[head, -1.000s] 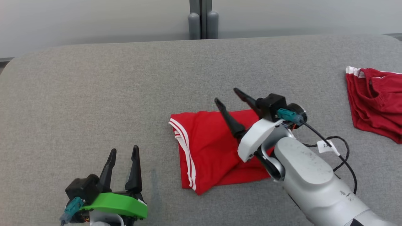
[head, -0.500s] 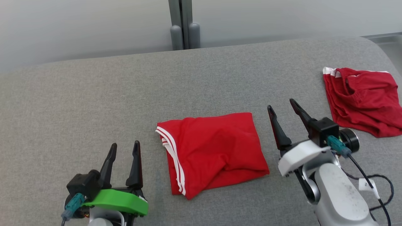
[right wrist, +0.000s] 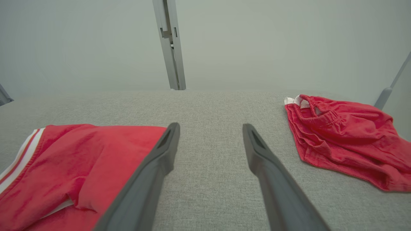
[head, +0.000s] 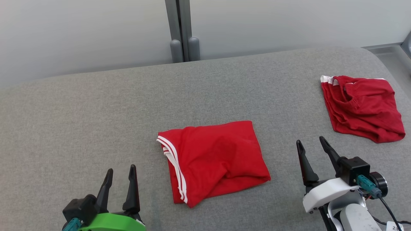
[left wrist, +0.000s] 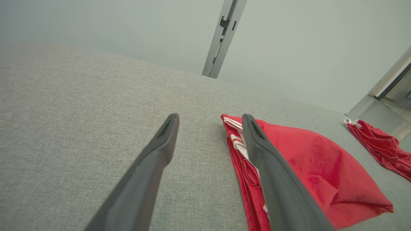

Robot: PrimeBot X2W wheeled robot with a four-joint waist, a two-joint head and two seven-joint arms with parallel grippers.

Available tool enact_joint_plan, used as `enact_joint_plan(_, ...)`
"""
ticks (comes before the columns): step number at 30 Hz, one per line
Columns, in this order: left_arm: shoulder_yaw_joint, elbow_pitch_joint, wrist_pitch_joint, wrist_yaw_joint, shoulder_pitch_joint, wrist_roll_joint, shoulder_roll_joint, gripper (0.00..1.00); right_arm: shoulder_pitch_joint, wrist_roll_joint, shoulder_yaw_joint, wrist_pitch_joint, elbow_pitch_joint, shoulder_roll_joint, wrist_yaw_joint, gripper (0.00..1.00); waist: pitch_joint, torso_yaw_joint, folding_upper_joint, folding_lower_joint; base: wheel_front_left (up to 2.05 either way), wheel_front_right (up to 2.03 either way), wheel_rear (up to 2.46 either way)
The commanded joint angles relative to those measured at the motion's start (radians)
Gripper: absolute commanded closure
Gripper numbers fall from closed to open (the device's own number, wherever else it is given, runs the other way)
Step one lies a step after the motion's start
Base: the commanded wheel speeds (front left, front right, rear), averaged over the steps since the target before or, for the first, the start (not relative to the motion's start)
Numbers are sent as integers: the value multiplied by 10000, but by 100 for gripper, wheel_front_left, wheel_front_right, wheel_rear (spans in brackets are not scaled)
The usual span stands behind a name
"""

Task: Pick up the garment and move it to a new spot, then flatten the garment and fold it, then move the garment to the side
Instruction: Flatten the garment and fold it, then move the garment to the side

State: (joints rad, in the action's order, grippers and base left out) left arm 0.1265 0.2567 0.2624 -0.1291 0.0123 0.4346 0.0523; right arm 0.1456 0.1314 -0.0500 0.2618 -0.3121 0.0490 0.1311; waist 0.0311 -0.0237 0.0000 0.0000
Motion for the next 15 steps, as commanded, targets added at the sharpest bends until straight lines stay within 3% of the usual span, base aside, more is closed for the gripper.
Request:
enact_joint_plan(1,-86,-61,29,-29,163,-44,6,0,-171,-52,43,40,49,34,-10,0,-15,23,0,0,0,0,0)
enact_joint_plan(15,-347,-195,29,-30,377,-305,-12,0,-236,-114,103,41,-87,33,-10,0,-72,122,0,0,0,0,0)
